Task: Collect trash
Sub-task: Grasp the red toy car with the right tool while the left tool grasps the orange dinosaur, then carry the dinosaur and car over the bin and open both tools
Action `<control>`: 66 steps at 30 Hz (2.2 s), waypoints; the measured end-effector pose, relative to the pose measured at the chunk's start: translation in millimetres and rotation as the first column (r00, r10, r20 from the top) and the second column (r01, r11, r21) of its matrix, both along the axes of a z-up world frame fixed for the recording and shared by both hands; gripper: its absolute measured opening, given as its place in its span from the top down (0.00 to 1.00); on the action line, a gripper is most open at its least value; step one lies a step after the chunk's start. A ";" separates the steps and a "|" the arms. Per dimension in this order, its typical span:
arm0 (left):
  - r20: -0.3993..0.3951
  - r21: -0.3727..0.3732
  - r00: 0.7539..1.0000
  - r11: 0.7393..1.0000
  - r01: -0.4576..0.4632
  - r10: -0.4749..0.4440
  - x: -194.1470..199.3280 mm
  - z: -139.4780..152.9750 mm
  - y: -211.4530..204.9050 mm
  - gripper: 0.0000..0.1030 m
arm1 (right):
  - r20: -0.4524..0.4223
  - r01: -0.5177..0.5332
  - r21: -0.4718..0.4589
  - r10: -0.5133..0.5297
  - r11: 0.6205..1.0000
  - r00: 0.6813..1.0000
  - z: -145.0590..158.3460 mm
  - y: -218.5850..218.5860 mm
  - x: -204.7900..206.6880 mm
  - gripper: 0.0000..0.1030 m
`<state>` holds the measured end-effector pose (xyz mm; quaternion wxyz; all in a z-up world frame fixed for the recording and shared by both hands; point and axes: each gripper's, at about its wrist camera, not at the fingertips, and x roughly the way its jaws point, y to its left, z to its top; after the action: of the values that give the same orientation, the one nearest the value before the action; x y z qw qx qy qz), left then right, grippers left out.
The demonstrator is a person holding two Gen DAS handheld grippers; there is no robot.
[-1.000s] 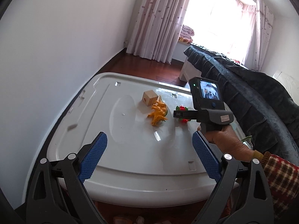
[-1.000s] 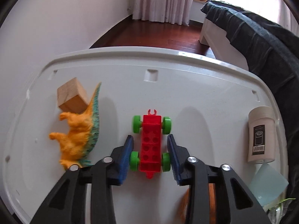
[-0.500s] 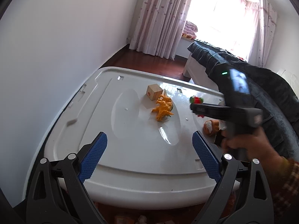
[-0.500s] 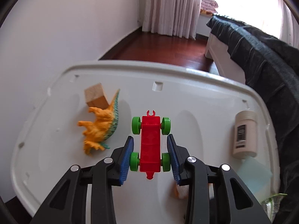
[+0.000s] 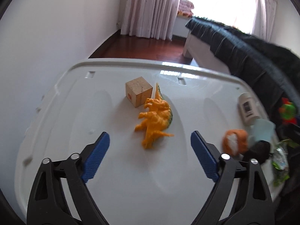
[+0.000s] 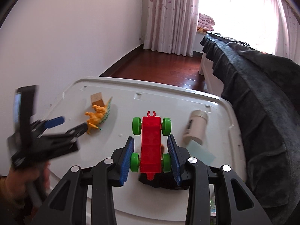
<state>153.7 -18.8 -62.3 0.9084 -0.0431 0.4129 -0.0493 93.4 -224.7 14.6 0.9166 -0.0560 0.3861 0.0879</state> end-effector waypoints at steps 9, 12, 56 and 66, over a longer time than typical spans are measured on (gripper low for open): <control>-0.013 0.091 1.000 0.996 -0.002 0.003 45.1 -14.2 -21.0 0.26 | -0.010 0.001 0.025 -0.001 1.000 1.000 -9.4 -16.8 3.6 0.64; -0.051 0.104 0.999 0.995 0.004 0.001 53.1 -24.0 -22.4 0.42 | -0.007 -0.006 0.028 0.007 1.000 1.000 -10.2 -16.0 2.4 0.64; -0.063 0.038 0.997 0.998 0.052 -0.049 -263.2 6.5 19.2 0.50 | -0.234 -0.042 0.089 0.062 0.995 0.970 -93.9 48.7 -220.2 0.64; -0.104 0.054 0.992 0.995 0.081 -0.075 -290.3 -8.7 12.8 0.47 | -0.320 -0.058 0.012 0.059 0.998 0.946 -129.4 60.9 -249.8 0.59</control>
<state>-136.6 -6.0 -71.0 0.8845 -0.0028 0.4612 -0.0706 -156.5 -163.9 -114.7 0.8389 -0.0515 0.5276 0.1234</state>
